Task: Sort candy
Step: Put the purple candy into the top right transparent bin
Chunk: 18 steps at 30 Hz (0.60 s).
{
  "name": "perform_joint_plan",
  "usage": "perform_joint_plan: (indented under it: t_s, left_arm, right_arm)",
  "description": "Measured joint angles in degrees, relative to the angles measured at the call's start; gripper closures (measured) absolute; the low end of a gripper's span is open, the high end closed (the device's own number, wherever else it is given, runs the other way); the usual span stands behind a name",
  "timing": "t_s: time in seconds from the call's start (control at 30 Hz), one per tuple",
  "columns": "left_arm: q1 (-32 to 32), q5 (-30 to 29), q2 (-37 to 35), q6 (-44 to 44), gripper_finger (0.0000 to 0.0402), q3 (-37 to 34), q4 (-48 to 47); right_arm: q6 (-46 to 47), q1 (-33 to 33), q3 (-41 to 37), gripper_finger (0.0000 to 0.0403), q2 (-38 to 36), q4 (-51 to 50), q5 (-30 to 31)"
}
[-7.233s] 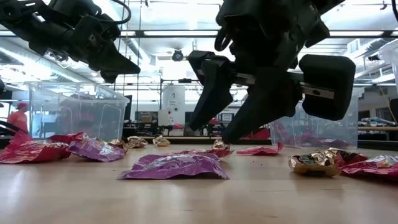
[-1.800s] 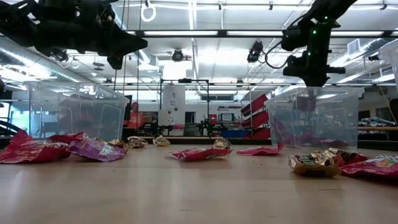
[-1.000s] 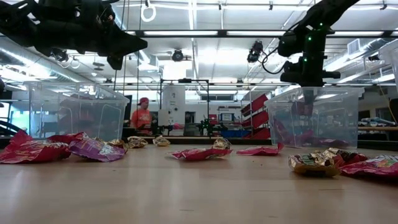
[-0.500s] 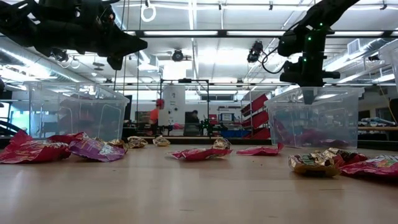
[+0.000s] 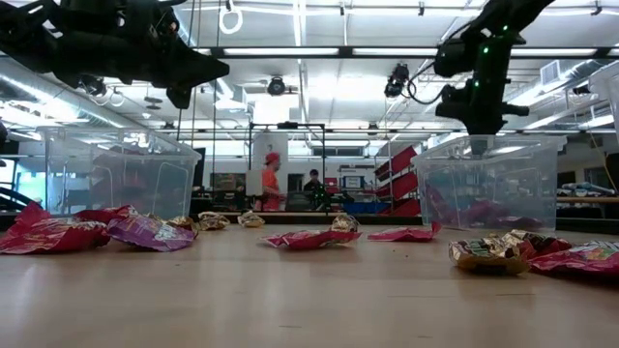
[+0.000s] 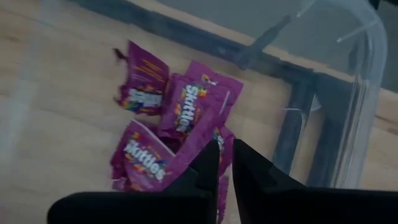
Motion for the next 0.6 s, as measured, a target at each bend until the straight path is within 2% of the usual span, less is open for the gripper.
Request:
perform_joint_plan:
  t_s: [0.1, 0.27, 0.6]
  left_arm:
    - [0.0, 0.1, 0.0, -0.5, 0.0393, 0.0, 0.6]
    - [-0.1, 4.4, 0.0, -1.0, 0.0393, 0.0, 2.0]
    - [-0.4, 7.2, 0.0, -1.1, 0.0393, 0.0, 0.5]
  right_arm:
    - [0.3, 1.6, 0.0, 0.0377, -3.3, 0.1, -0.1]
    - [0.4, 6.2, 0.0, 0.0396, -9.8, 0.3, -0.1]
    - [1.8, 23.0, 0.0, 0.0402, -18.2, 8.4, -0.2]
